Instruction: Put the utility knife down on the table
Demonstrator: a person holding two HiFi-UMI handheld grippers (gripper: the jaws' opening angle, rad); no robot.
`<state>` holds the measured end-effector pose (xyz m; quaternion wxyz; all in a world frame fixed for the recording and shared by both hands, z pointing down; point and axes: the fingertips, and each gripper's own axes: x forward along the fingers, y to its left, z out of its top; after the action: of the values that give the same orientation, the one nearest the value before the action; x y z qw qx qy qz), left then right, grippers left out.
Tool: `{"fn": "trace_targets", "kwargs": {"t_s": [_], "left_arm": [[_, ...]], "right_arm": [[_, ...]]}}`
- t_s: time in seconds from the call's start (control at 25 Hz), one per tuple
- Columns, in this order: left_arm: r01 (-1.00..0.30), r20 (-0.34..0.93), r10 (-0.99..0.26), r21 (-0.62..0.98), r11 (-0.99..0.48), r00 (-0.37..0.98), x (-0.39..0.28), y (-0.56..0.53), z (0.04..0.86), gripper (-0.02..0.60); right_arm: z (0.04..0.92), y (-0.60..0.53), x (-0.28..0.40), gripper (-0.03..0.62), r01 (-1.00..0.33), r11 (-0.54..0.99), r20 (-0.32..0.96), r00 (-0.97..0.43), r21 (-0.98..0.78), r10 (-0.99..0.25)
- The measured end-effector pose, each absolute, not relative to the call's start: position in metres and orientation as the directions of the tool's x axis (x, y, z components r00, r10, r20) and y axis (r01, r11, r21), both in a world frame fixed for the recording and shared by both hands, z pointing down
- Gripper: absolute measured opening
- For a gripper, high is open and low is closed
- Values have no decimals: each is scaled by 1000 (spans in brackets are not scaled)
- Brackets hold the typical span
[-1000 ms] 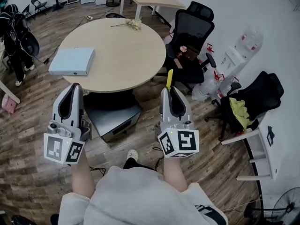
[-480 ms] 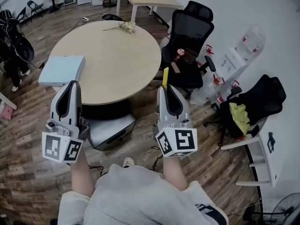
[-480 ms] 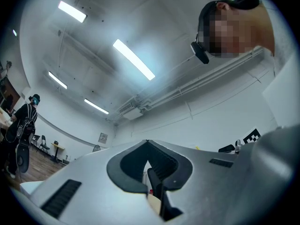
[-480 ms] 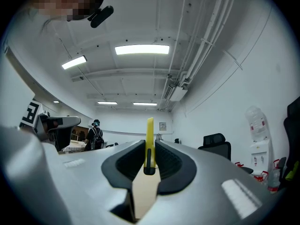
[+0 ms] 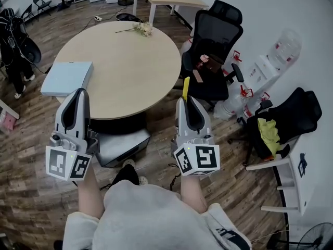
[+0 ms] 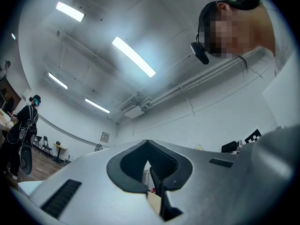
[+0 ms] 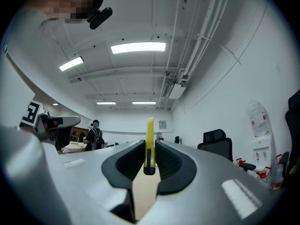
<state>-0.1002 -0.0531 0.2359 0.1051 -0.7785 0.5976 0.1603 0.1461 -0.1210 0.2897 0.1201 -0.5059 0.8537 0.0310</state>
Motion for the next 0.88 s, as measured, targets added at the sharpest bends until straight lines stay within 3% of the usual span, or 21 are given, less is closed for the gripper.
{"fn": "trace_targets", "kwargs": {"t_s": [0.88], "left_arm": [[-953, -371, -887, 21, -303, 275, -150, -187, 227, 8]], "right_arm": [[282, -254, 91, 74, -879, 469, -236, -440, -86, -867]]}}
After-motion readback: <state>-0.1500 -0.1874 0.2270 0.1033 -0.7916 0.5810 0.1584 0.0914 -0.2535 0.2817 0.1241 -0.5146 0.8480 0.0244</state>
